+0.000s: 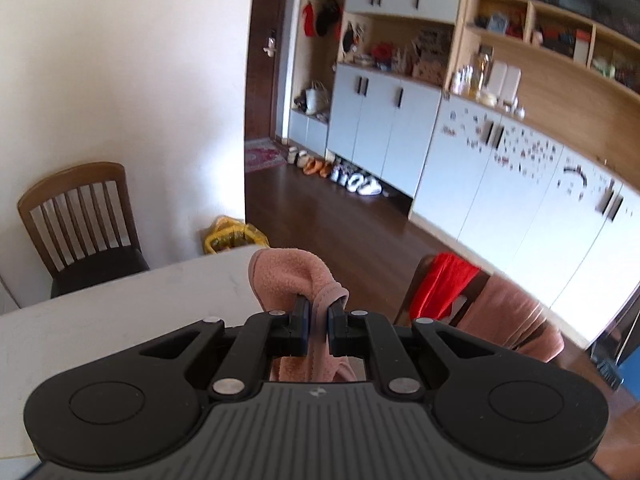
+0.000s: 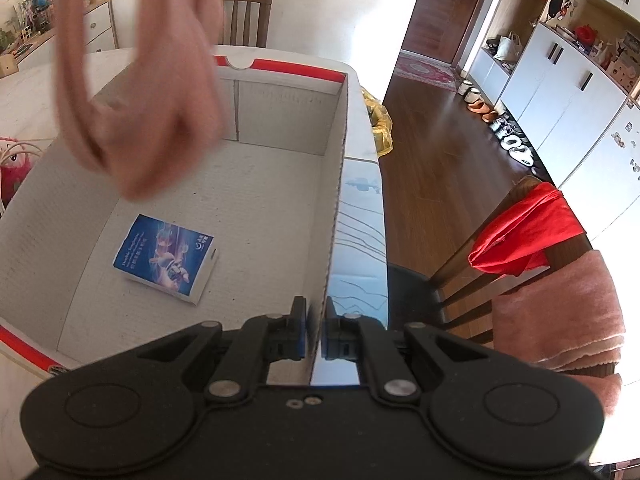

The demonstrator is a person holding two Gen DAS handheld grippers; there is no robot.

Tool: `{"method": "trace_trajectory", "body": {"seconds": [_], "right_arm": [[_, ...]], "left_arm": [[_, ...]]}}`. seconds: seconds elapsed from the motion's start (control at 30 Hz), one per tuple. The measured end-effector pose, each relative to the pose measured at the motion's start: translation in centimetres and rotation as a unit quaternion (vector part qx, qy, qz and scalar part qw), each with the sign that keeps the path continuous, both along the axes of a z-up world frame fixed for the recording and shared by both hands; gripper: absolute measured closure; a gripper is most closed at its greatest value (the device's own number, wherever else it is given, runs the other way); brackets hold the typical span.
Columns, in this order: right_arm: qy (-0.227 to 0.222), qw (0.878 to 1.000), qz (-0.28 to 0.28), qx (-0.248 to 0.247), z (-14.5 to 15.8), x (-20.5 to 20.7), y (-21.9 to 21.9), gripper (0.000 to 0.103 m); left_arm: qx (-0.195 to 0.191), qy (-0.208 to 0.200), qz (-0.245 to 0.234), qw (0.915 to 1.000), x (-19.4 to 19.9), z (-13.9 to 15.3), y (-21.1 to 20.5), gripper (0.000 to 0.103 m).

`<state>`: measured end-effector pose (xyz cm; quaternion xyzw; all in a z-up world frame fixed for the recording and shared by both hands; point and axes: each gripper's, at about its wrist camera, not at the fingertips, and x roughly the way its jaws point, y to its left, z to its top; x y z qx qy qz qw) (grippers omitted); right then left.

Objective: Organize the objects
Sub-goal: 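Carry the pink fleece garment with the left gripper over the cardboard box, then lower the garment into the box and open the left gripper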

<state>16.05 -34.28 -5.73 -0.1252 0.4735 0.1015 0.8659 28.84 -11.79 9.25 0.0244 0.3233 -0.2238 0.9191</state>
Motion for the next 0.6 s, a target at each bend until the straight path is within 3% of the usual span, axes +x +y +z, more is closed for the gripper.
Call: {"method": "trace_trajectory", "body": {"seconds": [0.3,0.6], "right_arm": [[0.005,1.000,0.004,0.008,-0.2,0.1,-0.3,0.098],[0.013,1.000,0.012,0.011,-0.6,0.1,-0.5,0.098]], "left_arm": [[0.027,0.013,-0.011,0.9995,2.0,-4.7,-3.0,0.095],[0.057,0.118,-0.020,0.9912,4.6,-11.2,-3.7,0.095]]}}
